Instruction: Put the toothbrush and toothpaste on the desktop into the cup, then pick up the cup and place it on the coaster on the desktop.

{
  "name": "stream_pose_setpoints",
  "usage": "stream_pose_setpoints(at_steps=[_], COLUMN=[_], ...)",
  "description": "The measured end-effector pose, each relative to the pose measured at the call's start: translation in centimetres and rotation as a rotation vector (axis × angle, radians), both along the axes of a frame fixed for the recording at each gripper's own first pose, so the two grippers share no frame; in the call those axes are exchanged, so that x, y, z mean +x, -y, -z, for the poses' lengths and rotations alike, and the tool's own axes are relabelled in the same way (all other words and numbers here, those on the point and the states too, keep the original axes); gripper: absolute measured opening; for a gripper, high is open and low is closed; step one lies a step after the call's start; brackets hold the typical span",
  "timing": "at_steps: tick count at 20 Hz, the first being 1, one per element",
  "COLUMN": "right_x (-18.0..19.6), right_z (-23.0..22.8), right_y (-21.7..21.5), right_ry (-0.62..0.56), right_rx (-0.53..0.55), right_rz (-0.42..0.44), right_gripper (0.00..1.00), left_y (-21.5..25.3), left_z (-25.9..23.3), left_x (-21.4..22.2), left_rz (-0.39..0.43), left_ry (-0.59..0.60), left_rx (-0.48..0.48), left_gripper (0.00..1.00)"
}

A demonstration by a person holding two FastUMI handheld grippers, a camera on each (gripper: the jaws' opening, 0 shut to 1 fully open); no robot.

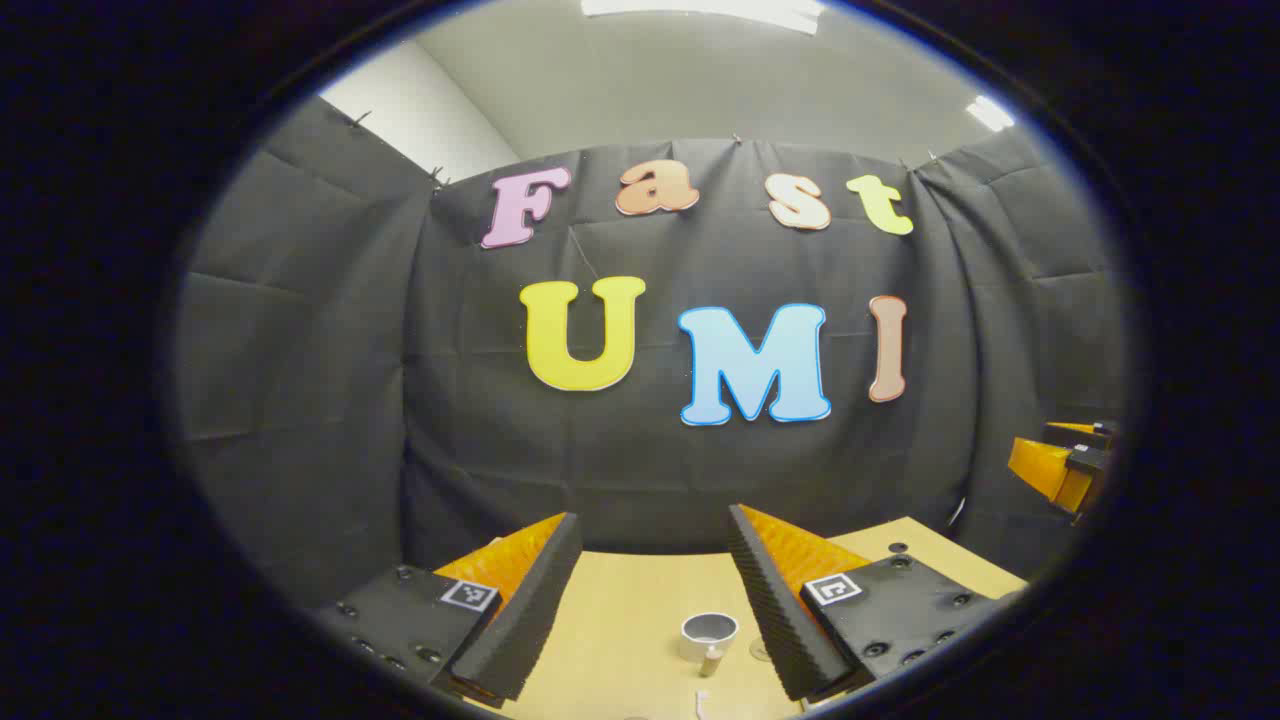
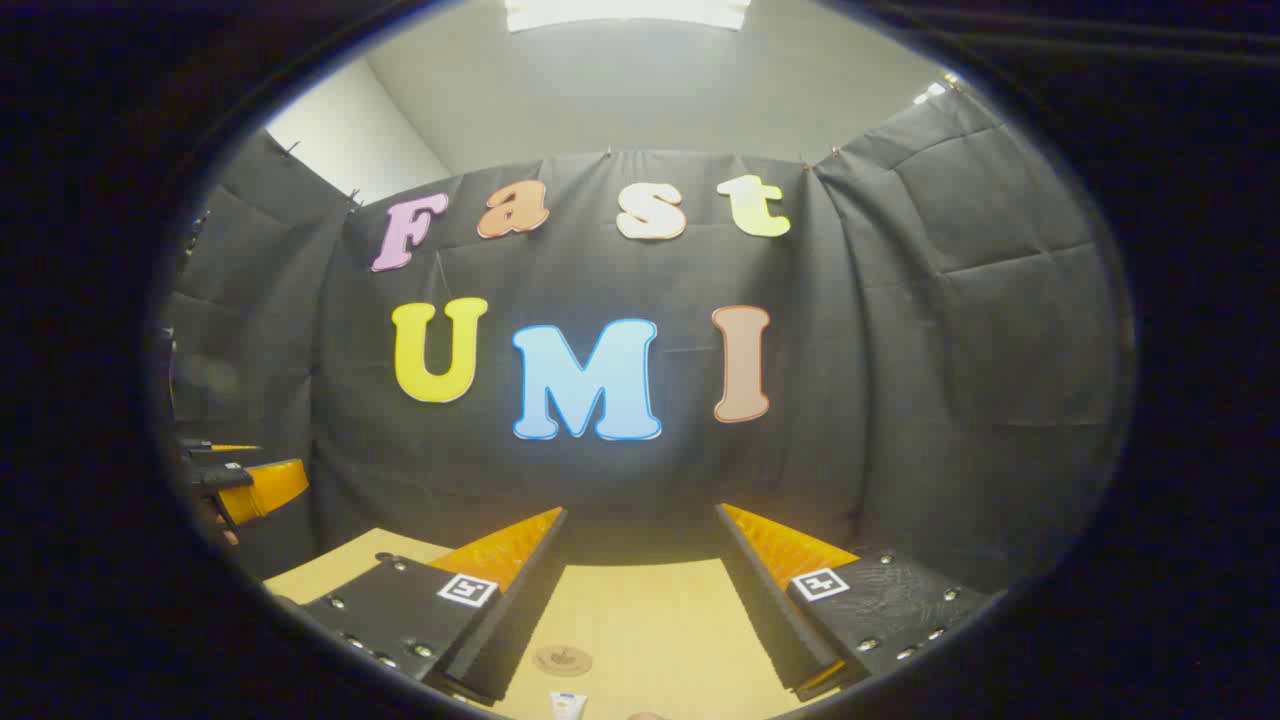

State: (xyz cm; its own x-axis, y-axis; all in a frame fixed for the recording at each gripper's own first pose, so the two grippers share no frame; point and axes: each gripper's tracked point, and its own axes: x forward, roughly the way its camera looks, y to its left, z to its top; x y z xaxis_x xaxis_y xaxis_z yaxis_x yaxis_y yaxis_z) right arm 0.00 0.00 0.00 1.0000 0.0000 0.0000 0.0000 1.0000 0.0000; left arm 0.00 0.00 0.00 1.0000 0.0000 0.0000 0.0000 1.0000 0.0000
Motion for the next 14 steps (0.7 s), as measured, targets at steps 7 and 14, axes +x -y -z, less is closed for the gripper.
stream_pose_setpoints(at_steps=[7, 14], right_x=[1.7, 1.6], right_z=[1.0, 2.0], right_y=[-0.5, -1.1], right_ry=[-0.049, -0.082], right_rx=[0.012, 0.010], right_rz=[-0.018, -0.038], right_gripper=[0.91, 0.91], left_y=[-0.1, 0.6], left_z=[1.4, 1.7], left_x=[2.5, 2.6], left_rz=[-0.009, -0.011], left_ry=[-0.045, -0.057], left_rx=[-0.015, 0.009], left_gripper=[0.95, 0.95])
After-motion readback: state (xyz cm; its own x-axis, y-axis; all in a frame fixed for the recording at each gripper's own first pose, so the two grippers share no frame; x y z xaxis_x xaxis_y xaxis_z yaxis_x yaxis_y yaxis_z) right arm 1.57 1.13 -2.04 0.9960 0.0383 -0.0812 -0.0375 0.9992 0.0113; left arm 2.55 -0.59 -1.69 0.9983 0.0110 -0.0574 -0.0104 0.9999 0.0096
